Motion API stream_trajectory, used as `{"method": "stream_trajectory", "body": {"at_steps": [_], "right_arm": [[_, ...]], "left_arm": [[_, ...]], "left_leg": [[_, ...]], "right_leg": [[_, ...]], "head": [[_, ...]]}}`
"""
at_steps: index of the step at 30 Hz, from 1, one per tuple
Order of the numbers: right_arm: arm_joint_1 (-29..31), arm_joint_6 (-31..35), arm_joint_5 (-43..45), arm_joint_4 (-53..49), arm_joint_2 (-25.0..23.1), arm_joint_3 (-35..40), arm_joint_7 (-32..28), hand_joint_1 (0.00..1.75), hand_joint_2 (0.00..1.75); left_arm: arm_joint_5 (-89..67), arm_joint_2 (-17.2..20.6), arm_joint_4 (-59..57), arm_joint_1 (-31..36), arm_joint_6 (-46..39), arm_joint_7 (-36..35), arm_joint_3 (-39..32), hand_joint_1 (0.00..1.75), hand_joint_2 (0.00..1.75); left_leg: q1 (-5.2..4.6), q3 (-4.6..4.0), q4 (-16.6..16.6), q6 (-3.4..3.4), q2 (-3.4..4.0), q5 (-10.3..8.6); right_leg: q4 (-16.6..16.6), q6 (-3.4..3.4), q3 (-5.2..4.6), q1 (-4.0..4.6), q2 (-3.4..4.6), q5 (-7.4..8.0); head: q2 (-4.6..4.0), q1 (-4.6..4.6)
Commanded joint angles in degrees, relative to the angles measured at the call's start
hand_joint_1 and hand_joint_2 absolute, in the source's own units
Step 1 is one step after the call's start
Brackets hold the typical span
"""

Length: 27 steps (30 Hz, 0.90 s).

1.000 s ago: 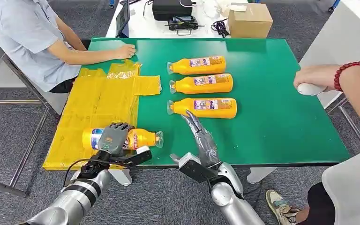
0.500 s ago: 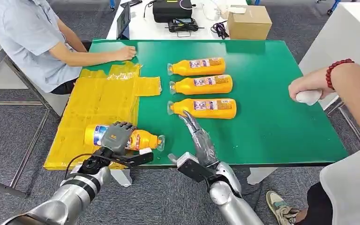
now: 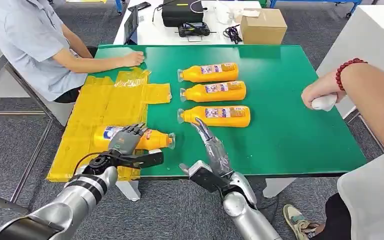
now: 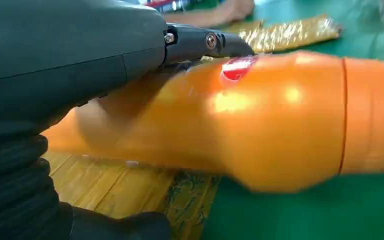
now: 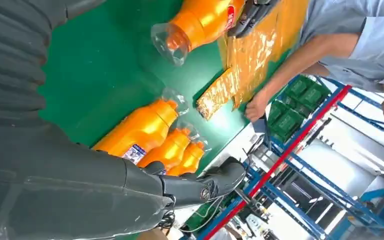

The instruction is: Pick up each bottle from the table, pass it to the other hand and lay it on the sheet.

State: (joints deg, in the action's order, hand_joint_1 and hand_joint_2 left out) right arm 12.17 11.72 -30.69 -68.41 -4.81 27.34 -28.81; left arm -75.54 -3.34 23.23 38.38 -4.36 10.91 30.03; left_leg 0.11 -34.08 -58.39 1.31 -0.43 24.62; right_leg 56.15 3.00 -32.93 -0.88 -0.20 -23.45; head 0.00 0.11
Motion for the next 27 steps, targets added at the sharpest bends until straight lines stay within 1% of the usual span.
{"method": "stream_trajectory", "body": {"at_steps": [1, 2, 3, 4, 5, 8, 11, 13, 15, 17, 20, 22, 24, 27], "right_arm": [[2.1, -0.4, 0.3, 3.6, 0.5, -1.2, 0.1, 0.0, 1.75], [2.2, -0.5, 0.4, 4.0, 0.5, -1.1, 0.1, 0.0, 1.75], [2.2, -0.4, 0.3, 4.3, 0.5, -1.1, 0.1, 0.0, 1.75], [2.1, -0.4, 0.3, 4.4, 0.5, -1.1, 0.1, 0.0, 1.75], [2.2, -0.3, 0.2, 4.7, 0.4, -1.0, 0.0, 0.0, 1.75], [1.9, 0.1, 0.2, 4.8, 0.4, -1.0, -0.1, 0.0, 1.75], [1.6, 0.2, 0.2, 4.2, 0.6, -1.1, -0.1, 0.0, 1.75], [0.9, 0.8, -0.1, 3.4, 0.8, -1.3, 0.2, 0.0, 1.75], [0.2, 1.1, -0.4, 2.7, 1.0, -1.6, 0.5, 0.0, 1.75], [-1.1, 1.6, -1.1, 1.7, 1.2, -2.2, 0.9, 0.0, 1.75], [-1.3, 1.6, -1.2, 1.5, 1.2, -2.3, 0.9, 0.0, 1.75], [-1.7, 1.7, -1.5, 1.1, 1.1, -2.5, 1.0, 0.0, 1.75], [-1.8, 1.5, -1.9, 1.1, 1.0, -2.6, 1.1, 0.0, 1.75], [-1.7, 1.7, -2.1, 1.4, 0.9, -2.6, 1.2, 0.0, 1.75]], "left_arm": [[3.5, 0.8, -6.3, -3.5, 6.1, -2.1, -2.1, 0.0, 1.75], [4.0, 0.8, -6.3, -3.5, 6.6, -2.0, -2.2, 0.0, 1.75], [4.6, 0.6, -6.2, -3.4, 6.9, -2.1, -2.5, 0.0, 1.75], [4.6, 0.6, -6.2, -3.4, 6.9, -2.1, -2.5, 0.0, 1.75], [5.0, 0.6, -6.0, -3.3, 6.8, -2.0, -2.6, 0.0, 1.75], [6.4, 0.6, -5.4, -3.1, 5.6, -1.7, -3.5, 0.0, 1.75], [6.4, 0.6, -5.0, -2.9, 5.0, -1.6, -3.3, 0.0, 1.75], [7.2, 0.5, -3.2, -3.4, -0.1, -0.4, -3.9, 0.0, 1.75], [8.9, -0.4, -1.5, -4.0, -4.7, 0.5, -5.2, 0.0, 1.75], [11.5, -1.9, 2.8, -5.5, -10.3, 2.2, -6.4, 0.0, 1.75], [11.5, -2.2, 3.6, -5.8, -9.9, 1.8, -6.1, 0.0, 1.75], [12.1, -2.3, 7.2, -7.1, -15.1, 2.5, -5.8, 0.0, 1.75], [11.3, -2.5, 9.8, -7.7, -18.3, 1.9, -4.4, 0.0, 1.75], [11.1, -2.6, 10.8, -7.9, -18.1, 1.6, -3.9, 0.0, 1.75]], "left_leg": [[-0.02, 0.15, 0.3, -0.1, 0.47, -0.04], [-0.04, 0.35, 0.2, -0.04, 0.3, 0.03], [-0.02, 0.33, 0.2, -0.07, 0.42, 0.01], [-0.04, 0.35, 0.2, -0.07, 0.35, 0.02], [-0.01, 0.36, 0.2, -0.09, 0.44, 0.0], [-0.04, 0.42, 0.2, -0.1, 0.34, 0.03], [0.01, 0.24, 0.3, -0.16, 0.49, -0.08], [-0.01, 0.26, 0.3, -0.14, 0.45, -0.06], [-0.02, 0.41, 0.2, -0.12, 0.35, 0.01], [0.02, 0.28, 0.2, -0.15, 0.36, -0.06], [0.02, 0.33, 0.2, -0.11, 0.23, -0.01], [0.03, 0.22, 0.1, -0.07, 0.2, 0.0], [0.02, 0.06, 0.1, -0.06, 0.2, 0.0], [0.03, -0.1, 0.0, -0.07, 0.22, 0.03]], "right_leg": [[-0.2, -0.18, -0.05, 0.0, 0.43, 0.16], [-0.1, -0.08, 0.15, -0.04, 0.28, 0.04], [-0.2, -0.13, 0.14, -0.01, 0.4, 0.11], [-0.1, -0.11, 0.18, -0.04, 0.32, 0.07], [-0.2, -0.15, 0.13, 0.0, 0.38, 0.12], [-0.1, -0.16, 0.17, -0.03, 0.27, 0.04], [-0.2, -0.26, -0.01, 0.02, 0.41, 0.22], [-0.2, -0.25, 0.01, 0.01, 0.39, 0.18], [-0.1, -0.22, 0.14, 0.0, 0.31, 0.09], [-0.2, -0.3, 0.0, 0.05, 0.3, 0.18], [-0.1, -0.33, 0.03, 0.06, 0.13, 0.1], [0.0, -0.3, -0.04, 0.06, 0.1, 0.05], [0.0, -0.3, -0.16, 0.06, 0.1, 0.05], [0.0, -0.31, -0.33, 0.07, 0.11, 0.03]], "head": [[0.0, 0.0], [0.0, 0.0], [0.0, -0.02], [0.0, 0.0], [0.0, 0.0], [0.0, -0.02], [0.0, 0.0], [0.0, -0.02], [0.0, 0.0], [0.0, -0.02], [0.0, -0.02], [0.0, 0.0], [0.0, 0.0], [0.0, 0.0]]}}
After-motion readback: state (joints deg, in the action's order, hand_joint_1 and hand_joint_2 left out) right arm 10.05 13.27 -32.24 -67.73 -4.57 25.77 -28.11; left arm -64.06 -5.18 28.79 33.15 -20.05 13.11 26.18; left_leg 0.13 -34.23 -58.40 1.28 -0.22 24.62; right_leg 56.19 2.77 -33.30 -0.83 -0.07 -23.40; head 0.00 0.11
